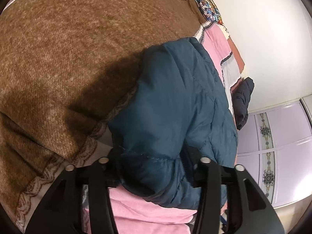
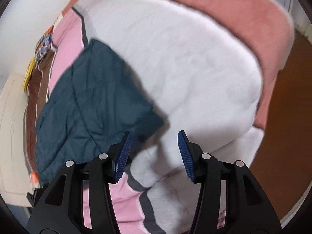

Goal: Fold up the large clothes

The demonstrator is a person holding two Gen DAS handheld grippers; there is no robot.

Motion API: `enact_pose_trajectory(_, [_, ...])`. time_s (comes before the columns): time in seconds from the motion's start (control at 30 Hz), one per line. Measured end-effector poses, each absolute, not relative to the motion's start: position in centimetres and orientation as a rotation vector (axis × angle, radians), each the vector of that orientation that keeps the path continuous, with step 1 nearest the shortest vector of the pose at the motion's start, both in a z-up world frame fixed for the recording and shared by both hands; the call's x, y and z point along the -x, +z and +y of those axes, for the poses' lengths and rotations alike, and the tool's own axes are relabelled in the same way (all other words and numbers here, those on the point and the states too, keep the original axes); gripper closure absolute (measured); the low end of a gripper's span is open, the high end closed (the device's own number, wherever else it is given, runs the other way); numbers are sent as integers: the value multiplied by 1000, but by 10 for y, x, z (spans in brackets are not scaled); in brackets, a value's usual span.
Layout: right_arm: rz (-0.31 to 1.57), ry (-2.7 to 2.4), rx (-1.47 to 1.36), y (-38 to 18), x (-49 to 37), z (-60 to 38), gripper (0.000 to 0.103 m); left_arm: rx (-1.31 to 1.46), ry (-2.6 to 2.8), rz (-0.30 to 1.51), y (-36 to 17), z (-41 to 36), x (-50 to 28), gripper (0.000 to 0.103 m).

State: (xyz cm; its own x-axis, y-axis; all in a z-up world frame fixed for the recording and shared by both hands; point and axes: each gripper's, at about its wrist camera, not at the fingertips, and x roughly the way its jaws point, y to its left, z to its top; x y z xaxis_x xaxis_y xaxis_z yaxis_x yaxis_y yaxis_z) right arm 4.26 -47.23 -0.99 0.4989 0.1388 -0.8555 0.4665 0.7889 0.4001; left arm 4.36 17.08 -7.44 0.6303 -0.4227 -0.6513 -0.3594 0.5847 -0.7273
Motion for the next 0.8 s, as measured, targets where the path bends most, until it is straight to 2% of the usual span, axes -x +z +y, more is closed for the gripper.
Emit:
enact_pose_trajectory(0.07, [1014,-150,-588,8,-53,-451,59,953,-47,916,-73,170,-44,51])
enact_pose_trajectory(0.23, [952,154,-341,45,-104,-345,93,838,-37,884,-63,160,-44,51])
enact_pose_trajectory(0.33, [953,253,-277,45,-140,-294,98,756,-25,861,-56,153,-45,51])
enact_pose_trajectory(0.5, [970,273,-146,25,-202,-229,99,671,-14,838,-50,145,-45,51])
enact_pose_trajectory(0.8, [1123,242,-74,-55,-258,-203,101,668,-54,815,-48,147,-45,51])
